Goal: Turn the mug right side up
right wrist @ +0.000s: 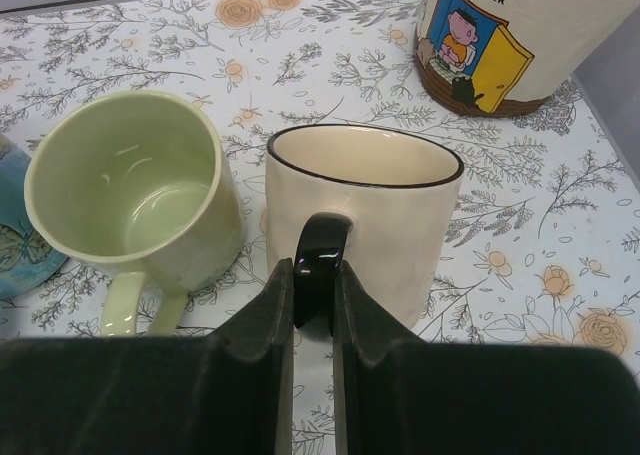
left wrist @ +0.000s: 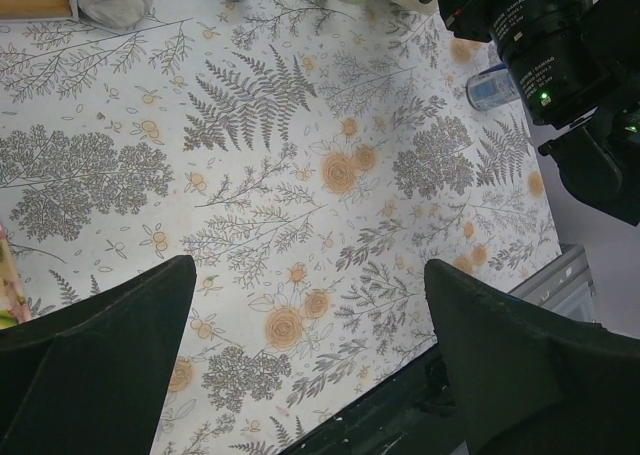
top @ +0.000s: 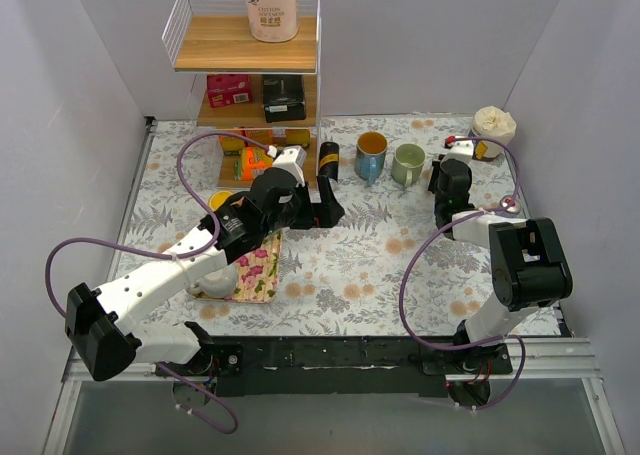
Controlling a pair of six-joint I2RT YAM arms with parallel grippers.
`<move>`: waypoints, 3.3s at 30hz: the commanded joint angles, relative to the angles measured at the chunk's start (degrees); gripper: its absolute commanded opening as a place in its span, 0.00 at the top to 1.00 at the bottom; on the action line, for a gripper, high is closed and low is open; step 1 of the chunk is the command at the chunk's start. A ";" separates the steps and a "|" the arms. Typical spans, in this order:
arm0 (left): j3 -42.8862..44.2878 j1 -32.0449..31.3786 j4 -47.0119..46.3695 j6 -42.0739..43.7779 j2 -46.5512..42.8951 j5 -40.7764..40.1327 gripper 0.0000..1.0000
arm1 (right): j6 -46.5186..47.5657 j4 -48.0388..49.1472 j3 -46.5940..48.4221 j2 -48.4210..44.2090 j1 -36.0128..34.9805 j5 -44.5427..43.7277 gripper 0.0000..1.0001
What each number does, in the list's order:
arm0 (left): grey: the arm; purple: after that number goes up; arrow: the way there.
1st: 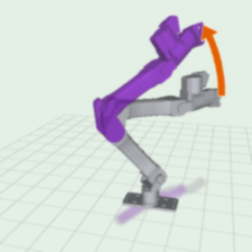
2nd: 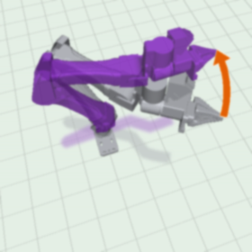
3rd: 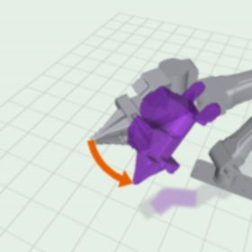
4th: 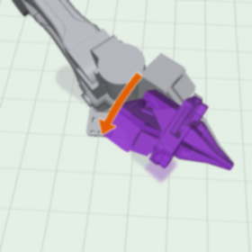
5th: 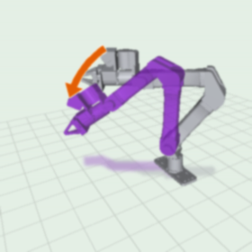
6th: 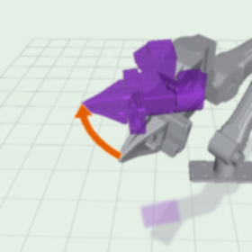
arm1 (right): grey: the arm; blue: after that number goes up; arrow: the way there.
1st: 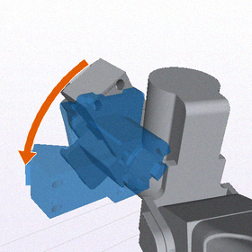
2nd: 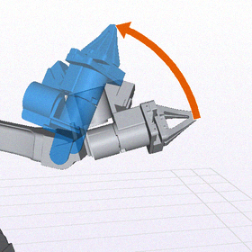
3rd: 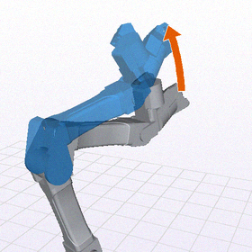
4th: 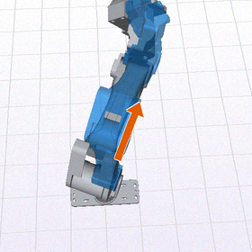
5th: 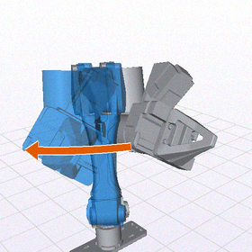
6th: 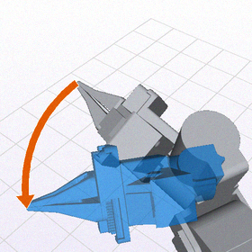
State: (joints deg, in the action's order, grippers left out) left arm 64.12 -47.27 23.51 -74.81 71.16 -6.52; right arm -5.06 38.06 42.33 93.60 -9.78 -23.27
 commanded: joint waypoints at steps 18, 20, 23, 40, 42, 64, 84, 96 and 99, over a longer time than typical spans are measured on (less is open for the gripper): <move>-1.45 1.56 0.40 0.19 -2.25 0.81 0.02 | -10.23 -16.17 7.24 2.11 -2.61 -3.53 0.78; -1.63 1.65 0.22 0.01 -2.25 0.81 0.02 | -11.02 -17.49 7.07 1.85 -3.14 -4.42 0.73; -1.98 1.83 0.05 -0.17 -2.60 0.72 0.02 | -12.69 -20.73 7.86 2.02 -3.23 -5.03 0.71; -2.86 2.09 0.31 -1.13 -3.74 0.20 0.02 | -18.05 -33.49 13.22 3.87 -3.14 -7.06 0.48; -2.86 2.18 0.49 -1.57 -4.01 -0.33 0.02 | -18.41 -34.80 13.92 3.17 -3.23 -6.62 0.41; -2.06 16.65 37.40 -25.39 -6.11 -13.70 0.02 | -26.75 -63.29 16.39 -17.92 -3.14 20.44 0.02; 0.83 26.00 11.48 -1.22 7.75 -3.67 0.04 | -24.47 -66.28 19.81 -17.05 -3.14 31.70 0.08; 3.82 19.32 12.96 3.79 16.64 -5.42 0.08 | -24.56 -67.24 18.94 -16.08 -3.14 32.14 0.08; 5.14 18.62 15.94 1.95 19.28 -8.32 0.18 | -24.82 -67.07 18.50 -16.00 -3.14 32.50 0.09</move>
State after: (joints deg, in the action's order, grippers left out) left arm 66.63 -27.59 36.16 -72.88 87.99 -10.74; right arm -29.95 -29.06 59.61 77.30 -13.13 8.01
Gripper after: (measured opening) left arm 0.862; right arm 0.918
